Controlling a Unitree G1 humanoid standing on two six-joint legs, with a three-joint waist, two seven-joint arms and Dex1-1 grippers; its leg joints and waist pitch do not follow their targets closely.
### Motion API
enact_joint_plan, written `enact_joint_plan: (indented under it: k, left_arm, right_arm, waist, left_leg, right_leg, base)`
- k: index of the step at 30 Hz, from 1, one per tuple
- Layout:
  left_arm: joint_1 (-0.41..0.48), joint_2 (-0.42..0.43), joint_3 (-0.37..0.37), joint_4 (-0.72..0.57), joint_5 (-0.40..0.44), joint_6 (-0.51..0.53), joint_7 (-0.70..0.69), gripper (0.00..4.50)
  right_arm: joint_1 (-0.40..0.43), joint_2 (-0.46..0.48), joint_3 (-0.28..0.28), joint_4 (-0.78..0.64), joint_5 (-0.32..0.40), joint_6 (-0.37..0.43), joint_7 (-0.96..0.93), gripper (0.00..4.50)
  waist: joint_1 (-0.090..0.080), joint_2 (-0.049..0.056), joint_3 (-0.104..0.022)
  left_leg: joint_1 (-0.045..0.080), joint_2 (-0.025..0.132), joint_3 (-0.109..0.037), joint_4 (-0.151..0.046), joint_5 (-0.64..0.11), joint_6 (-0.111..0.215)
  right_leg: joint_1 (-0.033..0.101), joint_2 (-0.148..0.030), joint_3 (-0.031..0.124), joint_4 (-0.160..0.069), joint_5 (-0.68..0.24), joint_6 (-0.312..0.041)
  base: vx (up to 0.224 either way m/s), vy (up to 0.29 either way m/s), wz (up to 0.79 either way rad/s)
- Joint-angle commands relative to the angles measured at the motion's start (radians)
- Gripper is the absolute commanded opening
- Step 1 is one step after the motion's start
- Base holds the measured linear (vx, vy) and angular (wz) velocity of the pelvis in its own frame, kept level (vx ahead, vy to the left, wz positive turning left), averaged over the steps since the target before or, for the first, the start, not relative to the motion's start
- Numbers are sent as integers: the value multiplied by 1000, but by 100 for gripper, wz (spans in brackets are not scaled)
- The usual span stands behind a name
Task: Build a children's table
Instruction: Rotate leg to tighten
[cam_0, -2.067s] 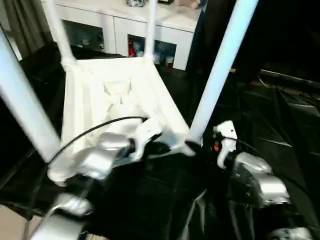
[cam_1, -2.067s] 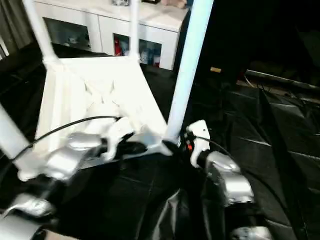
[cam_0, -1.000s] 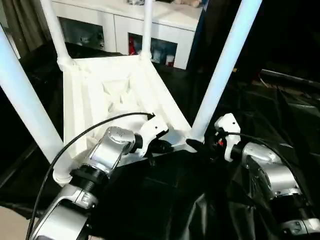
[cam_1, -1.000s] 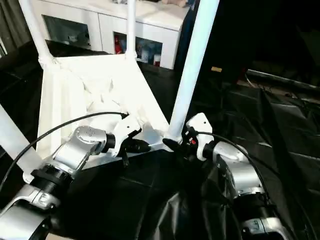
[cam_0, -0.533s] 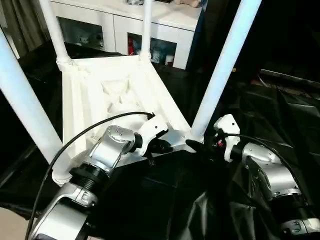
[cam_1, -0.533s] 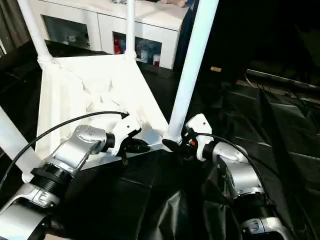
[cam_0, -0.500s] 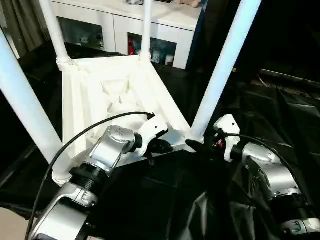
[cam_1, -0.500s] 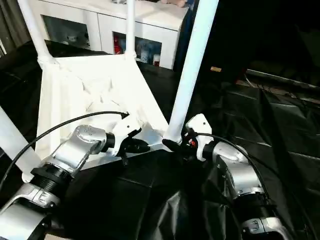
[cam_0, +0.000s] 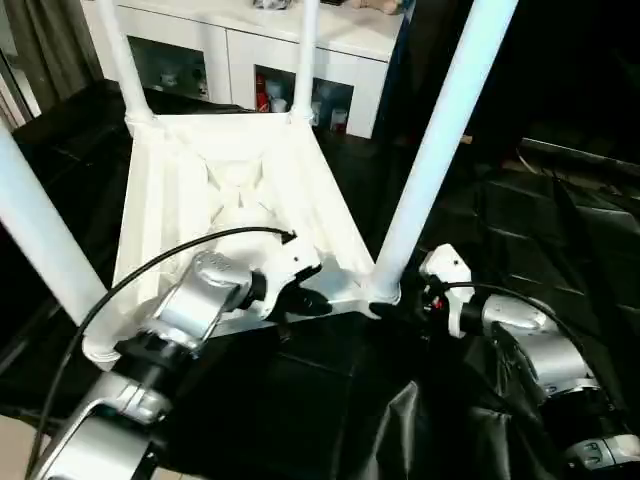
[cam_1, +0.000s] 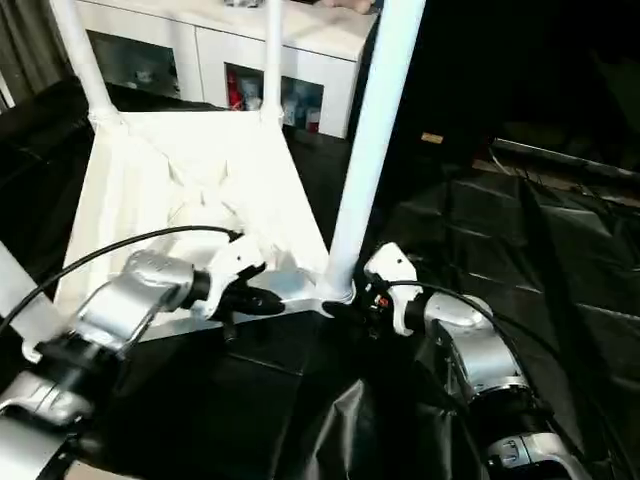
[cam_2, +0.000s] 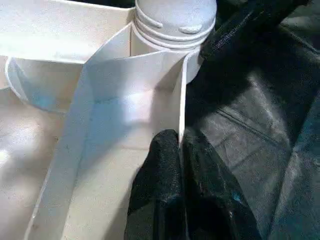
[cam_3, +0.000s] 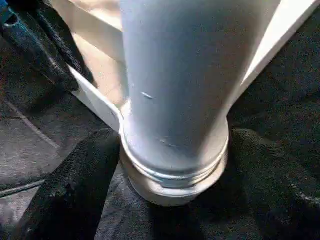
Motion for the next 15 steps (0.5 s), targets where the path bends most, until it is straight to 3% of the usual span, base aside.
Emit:
enact_joint_plan:
  k: [1, 7, 15]
  left_arm:
    - [41, 6, -32, 13, -5, 12, -37, 0]
    - [58, 21, -43, -16, -21, 25, -53, 0]
    - [62, 25, -47, -26, -26, 30, -65, 0]
  right_arm:
    - [-13, -7, -3, 11, 6, -6, 0, 338]
    - [-10, 18, -21, 5, 46, -6, 23, 322]
    - [-3, 23, -21, -13, 77, -2, 79, 320]
  waist:
    - [2, 3, -51]
    - [-3, 2, -49]
    - [-4, 3, -50]
  left_leg:
    - [2, 19, -5, -58, -169, 53]
    - [3, 20, -6, -62, -201, 43]
    - [4, 20, -4, -59, -177, 56]
  right_leg:
    - [46, -36, 28, -61, -89, -238]
    - [44, -39, 29, -68, -157, -224]
    - [44, -37, 29, -63, -114, -237]
  base:
    - [0, 0, 0]
    - [0, 0, 0]
    - [0, 0, 0]
